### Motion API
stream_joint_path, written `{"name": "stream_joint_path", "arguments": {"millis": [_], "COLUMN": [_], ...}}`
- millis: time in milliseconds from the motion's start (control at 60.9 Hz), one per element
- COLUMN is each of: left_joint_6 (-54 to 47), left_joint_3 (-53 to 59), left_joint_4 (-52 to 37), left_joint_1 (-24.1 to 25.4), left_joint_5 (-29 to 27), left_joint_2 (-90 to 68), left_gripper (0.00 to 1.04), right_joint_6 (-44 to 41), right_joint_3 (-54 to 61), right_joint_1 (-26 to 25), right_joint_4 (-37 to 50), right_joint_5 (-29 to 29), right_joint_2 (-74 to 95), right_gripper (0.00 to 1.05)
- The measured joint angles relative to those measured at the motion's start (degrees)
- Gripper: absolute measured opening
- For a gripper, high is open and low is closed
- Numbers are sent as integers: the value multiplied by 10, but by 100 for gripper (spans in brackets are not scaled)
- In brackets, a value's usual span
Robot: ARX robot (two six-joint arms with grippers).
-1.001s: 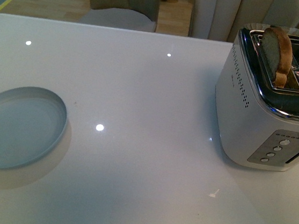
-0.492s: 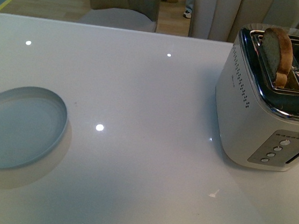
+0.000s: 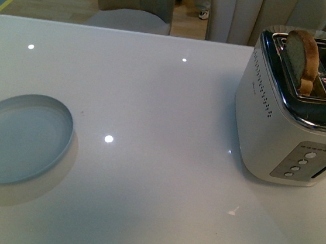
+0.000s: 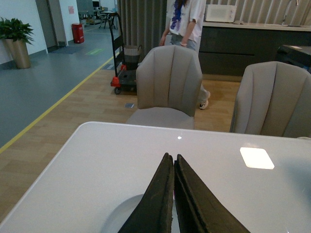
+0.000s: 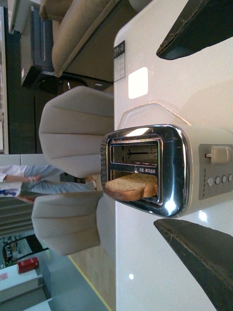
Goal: Left arm holds plate, right arm toasts bread
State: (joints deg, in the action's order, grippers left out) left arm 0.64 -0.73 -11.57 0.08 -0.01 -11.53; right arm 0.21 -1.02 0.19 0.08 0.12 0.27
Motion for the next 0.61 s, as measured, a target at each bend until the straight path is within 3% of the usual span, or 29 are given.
{"name": "stream_joint_path", "arguments": {"millis": [115,197,607], "left_joint_6": [0,0,0], "left_joint_3": [0,0,0], "left_joint_4": [20,107,115], "left_joint_1": [0,0,0], "left_joint_5": [0,0,0], "left_joint_2": [20,91,112], "left_gripper": [3,3,3], "right_joint_6": [0,0,0], "right_joint_3": [0,0,0], "right_joint_1": [0,0,0], "right_joint_4": [0,0,0], "right_joint_5": [0,0,0], "right_joint_2": [0,0,0], "right_gripper": [96,96,96]}}
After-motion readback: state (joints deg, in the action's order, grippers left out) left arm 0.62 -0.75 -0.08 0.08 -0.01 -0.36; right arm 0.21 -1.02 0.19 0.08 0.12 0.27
